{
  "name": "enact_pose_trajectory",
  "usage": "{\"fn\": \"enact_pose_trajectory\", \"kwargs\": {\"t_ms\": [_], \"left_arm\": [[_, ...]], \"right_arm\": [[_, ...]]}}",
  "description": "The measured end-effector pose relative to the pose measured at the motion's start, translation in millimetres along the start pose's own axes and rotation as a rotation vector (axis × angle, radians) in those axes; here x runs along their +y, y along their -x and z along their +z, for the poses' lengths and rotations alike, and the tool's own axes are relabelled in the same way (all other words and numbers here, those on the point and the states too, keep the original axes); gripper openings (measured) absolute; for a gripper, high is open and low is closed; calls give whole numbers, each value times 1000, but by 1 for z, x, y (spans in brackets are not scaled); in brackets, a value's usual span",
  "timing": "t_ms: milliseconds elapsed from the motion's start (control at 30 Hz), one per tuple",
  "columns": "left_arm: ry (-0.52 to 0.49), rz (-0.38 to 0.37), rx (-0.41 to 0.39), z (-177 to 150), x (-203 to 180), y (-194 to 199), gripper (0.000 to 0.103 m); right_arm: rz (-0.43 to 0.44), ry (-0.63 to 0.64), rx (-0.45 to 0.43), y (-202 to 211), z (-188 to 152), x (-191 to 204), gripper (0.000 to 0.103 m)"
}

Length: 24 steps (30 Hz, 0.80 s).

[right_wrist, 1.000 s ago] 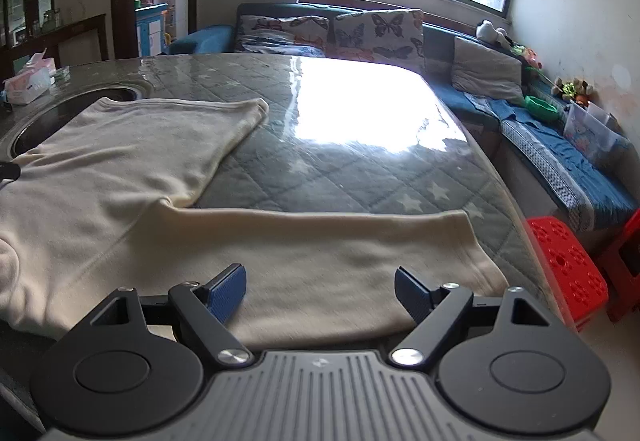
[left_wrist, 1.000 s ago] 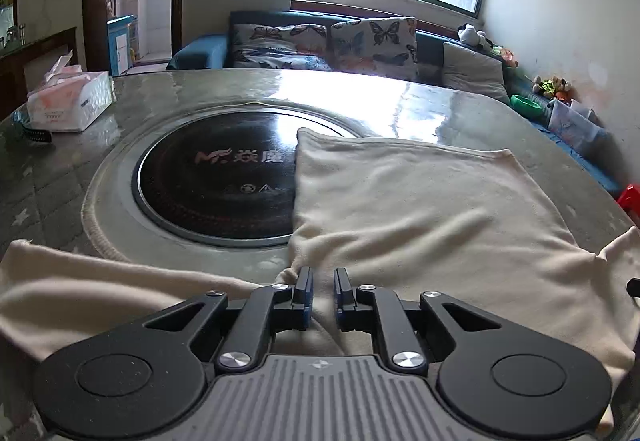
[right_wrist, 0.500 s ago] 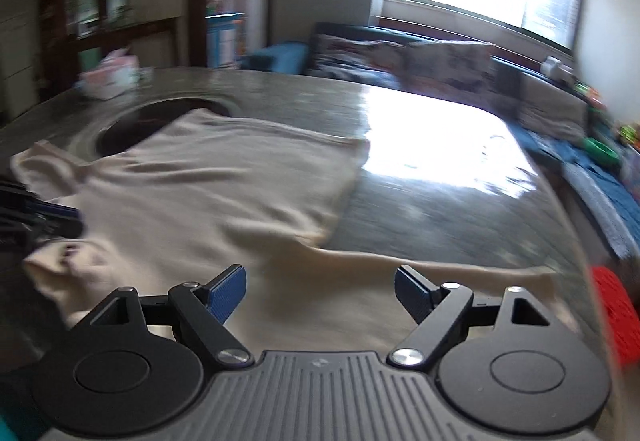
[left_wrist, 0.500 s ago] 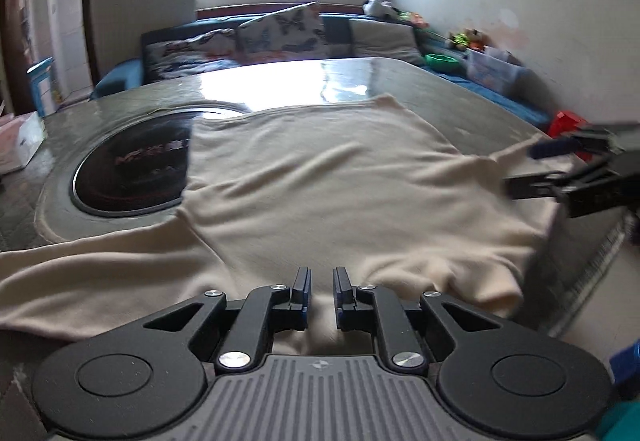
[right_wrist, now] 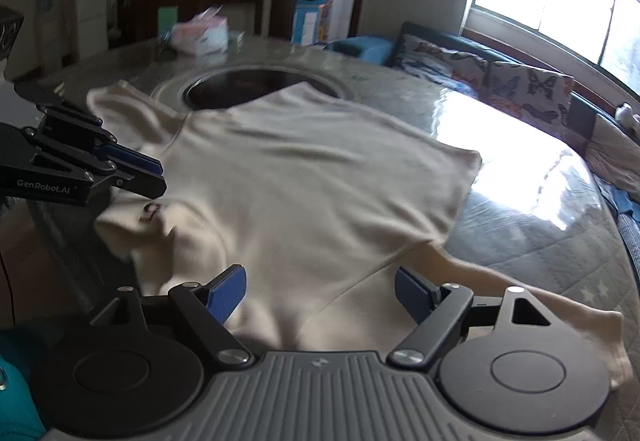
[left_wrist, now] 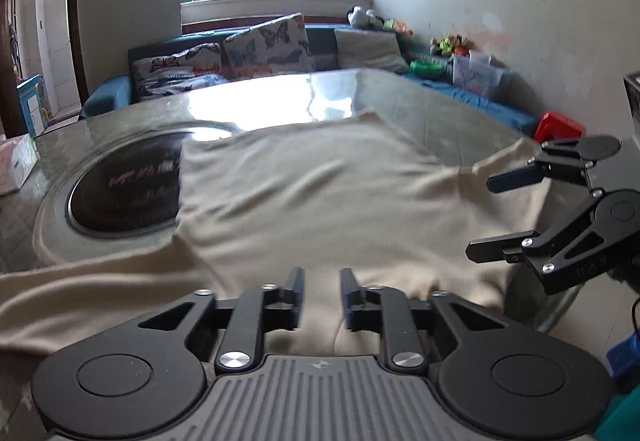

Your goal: Fold clothes

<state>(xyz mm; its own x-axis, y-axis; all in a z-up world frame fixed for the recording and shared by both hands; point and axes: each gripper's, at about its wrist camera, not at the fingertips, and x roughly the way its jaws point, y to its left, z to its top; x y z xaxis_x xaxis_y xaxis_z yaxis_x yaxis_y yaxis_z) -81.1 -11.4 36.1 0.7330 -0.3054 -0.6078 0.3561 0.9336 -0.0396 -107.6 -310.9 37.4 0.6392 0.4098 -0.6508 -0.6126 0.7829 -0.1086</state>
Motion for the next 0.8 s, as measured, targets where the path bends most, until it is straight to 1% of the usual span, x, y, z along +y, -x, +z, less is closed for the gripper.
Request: {"fn": "enact_pose_trajectory", "kwargs": {"t_ms": [133,233,367,433,500,633,733,800], "left_arm": [[7,-16,-10,10,-6,-16,27],[2,-45,18,6,-12,-28,27],[-27,-55,29,-5,-19,-28,27],[-20,-65,33,-5,-17,-26,27],[-20,-72,34,-6,-16,-25,27],[-33,-73,38,-2,-17,-26,27],[-31,-79,28,4,-18,-26,27],[-32,-86,15,8,-22,-25,27]], "right_arm": [[5,-35,-35,-5,11,-14,83],[28,-59,-42,-16,17,-20,83],[74,-101,-5,-42,20,-27,83],[81,-113,17,-53,20,-29,83],[69,-126,22,-57,18,-32,83],[65,-160,-22,-45,17,-40,83],[1,-181,-46,-25,14,-48,83],[-52,-204,-48,-13,5,-58,83]]}}
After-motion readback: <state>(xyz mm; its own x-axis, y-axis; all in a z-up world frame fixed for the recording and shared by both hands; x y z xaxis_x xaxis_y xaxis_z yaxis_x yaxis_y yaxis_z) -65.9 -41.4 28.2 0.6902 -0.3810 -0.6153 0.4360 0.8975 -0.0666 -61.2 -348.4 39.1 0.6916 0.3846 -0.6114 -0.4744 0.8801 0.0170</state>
